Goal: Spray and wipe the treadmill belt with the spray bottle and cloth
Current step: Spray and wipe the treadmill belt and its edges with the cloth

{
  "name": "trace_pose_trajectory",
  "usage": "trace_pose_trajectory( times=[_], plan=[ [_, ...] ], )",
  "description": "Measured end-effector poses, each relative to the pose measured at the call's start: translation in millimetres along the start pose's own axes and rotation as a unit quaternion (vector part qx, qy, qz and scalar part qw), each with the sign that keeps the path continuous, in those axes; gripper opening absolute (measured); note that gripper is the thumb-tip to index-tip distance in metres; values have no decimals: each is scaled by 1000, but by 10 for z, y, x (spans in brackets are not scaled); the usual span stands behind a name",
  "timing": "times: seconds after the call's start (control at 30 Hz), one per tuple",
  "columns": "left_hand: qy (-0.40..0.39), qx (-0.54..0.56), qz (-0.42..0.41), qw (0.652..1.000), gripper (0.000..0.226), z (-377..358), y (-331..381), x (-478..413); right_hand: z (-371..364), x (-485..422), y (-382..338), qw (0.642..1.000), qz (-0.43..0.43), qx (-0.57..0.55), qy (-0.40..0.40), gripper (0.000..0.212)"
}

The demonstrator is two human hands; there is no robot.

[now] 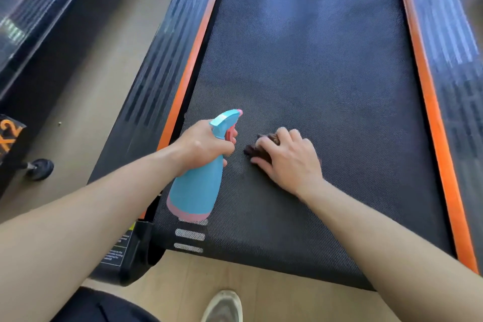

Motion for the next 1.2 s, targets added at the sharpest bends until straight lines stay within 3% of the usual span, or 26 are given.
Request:
trace_pose_trajectory(
  times=[0.1,0.2,0.33,0.43,0.5,0.63,0.7,0.8,0.9,0.97,1.07,1.2],
  plan=[
    [-5,3,8,1000,37,8,-31,22,-143,-410,135,994,-101,36,-27,47],
    [-8,10,12,1000,22,24,-52,57,-109,-312,6,992,-115,42,-22,43],
    [1,25,16,1000,24,62,-82,57,126,351,-381,1000,3,-4,0,39],
    [7,31,19,999,42,102,-83,66,150,429,-399,998,58,-25,-6,40],
    [11,29,16,999,46,114,-80,78,61,177,-304,999,33,-9,8,43],
    [19,29,15,999,31,108,-64,145,-186,-477,-40,994,-105,41,3,76],
    [23,45,22,998,31,100,-66,162,-200,-496,-72,990,-126,54,-10,63],
    [25,47,25,998,30,91,-74,198,1,-43,-354,997,-66,45,16,49],
    [24,45,19,999,31,109,-76,228,117,461,-575,999,39,-12,0,49],
    [25,50,25,998,35,127,-104,254,70,371,-511,999,53,-9,-7,51],
    [26,50,42,998,27,140,-193,301,-114,-205,-310,999,-29,34,12,52],
    [30,53,54,997,20,167,-309,353,-259,-631,-207,991,-119,44,-33,52]
  ],
)
Point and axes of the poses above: each hand's wrist, its own x-axis away from the middle knuckle, its own z-axis out of the back of the hand, y = z × x, the point moved 5 cm from there along -x, towards the middle knuckle, and after that the axes turned 8 degrees about y, right-handed, at the moved point
